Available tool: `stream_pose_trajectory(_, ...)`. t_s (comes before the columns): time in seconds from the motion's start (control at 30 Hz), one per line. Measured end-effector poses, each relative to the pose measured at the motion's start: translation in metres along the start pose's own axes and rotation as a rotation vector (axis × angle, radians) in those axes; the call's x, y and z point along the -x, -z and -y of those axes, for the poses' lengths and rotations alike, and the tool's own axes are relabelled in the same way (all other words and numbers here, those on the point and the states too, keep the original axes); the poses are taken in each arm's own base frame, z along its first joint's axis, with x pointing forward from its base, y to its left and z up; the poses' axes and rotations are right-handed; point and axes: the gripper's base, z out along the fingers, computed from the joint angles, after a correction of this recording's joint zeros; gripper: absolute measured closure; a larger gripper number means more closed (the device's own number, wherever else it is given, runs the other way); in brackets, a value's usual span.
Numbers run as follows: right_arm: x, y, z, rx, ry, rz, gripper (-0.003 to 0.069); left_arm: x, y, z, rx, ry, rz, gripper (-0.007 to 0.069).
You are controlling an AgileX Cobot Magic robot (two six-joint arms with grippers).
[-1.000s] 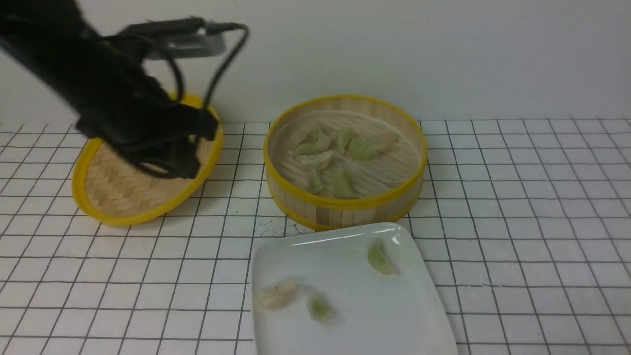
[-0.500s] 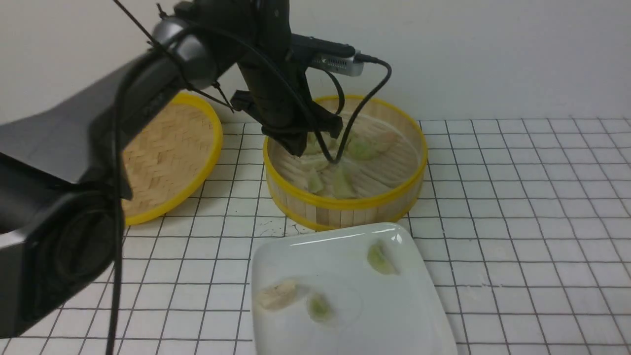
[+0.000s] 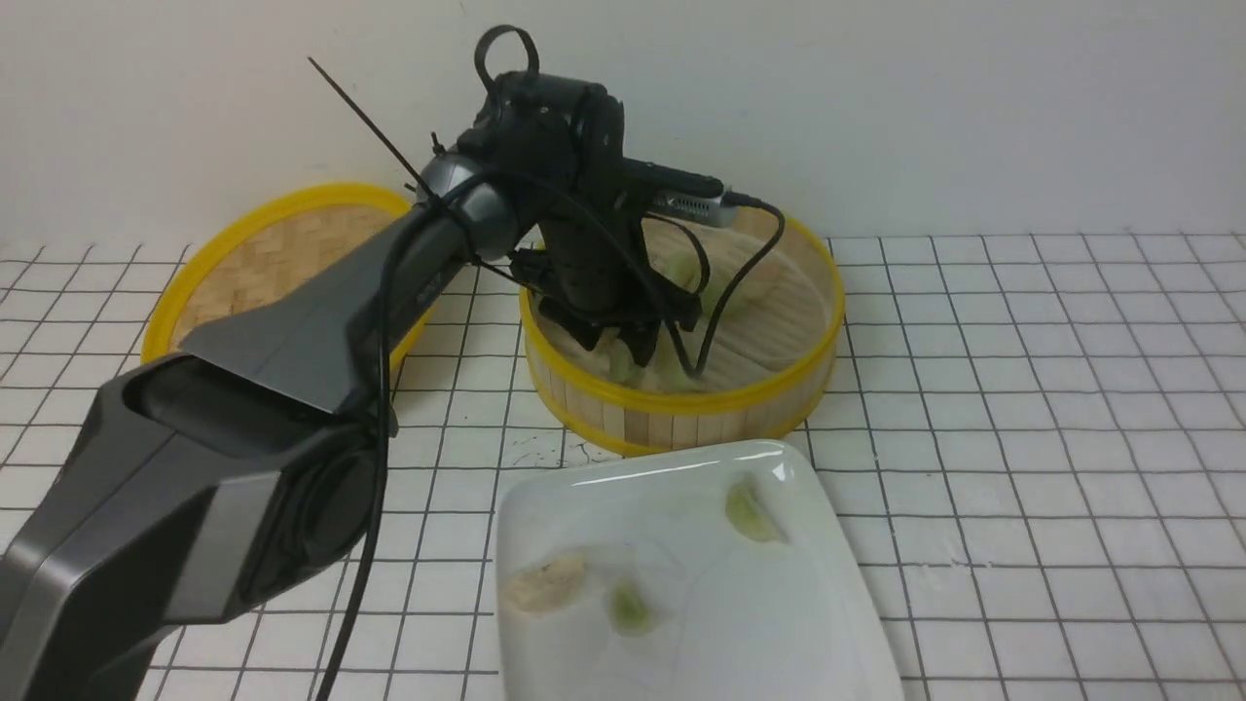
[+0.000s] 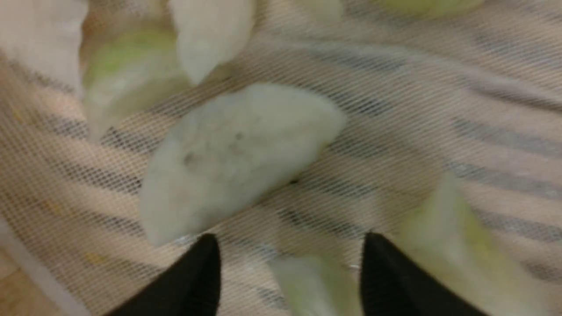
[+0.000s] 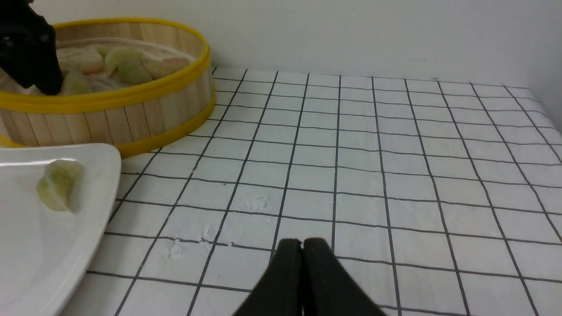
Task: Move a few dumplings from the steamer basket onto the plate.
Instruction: Use the left arm to grab a dumpling from the steamer
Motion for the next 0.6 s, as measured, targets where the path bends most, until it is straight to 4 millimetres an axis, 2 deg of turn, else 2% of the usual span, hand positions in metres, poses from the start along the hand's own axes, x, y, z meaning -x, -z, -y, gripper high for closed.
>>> stream_pose_trajectory(0.07,0.0,0.0,0.0,0.0,0.0,0.0,0.0673,-0.001,-0.005,-0.001,0.011,0.02,-0.008,0.0172)
stream_pose_trajectory(0.13,0.0,0.0,0.0,0.0,0.0,0.0,0.0673,-0.001,-0.005,-0.002,0.015,0.028,-0.007,0.0175)
stream_pose_trajectory(0.17,0.0,0.0,0.0,0.0,0.0,0.0,0.0673,-0.001,-0.005,-0.002,0.016,0.032,-0.009,0.02)
stream_pose_trajectory(0.3,0.0,0.0,0.0,0.0,0.0,0.0,0.0673,0.001,-0.004,-0.002,0.024,0.026,0.0,0.0442)
stream_pose_trajectory(0.33,0.0,0.0,0.0,0.0,0.0,0.0,0.0673,0.002,-0.002,-0.002,0.023,0.022,0.007,0.0469)
stream_pose_trajectory(0.4,0.0,0.0,0.0,0.0,0.0,0.0,0.0673,0.005,0.003,0.0,-0.001,0.017,0.025,0.0463)
stream_pose_trajectory(0.53,0.0,0.0,0.0,0.0,0.0,0.0,0.0673,0.012,0.042,0.008,-0.066,0.003,0.097,0.0461)
stream_pose_trajectory(0.6,0.0,0.0,0.0,0.0,0.0,0.0,0.0673,0.014,0.083,0.014,-0.107,-0.002,0.163,0.0461)
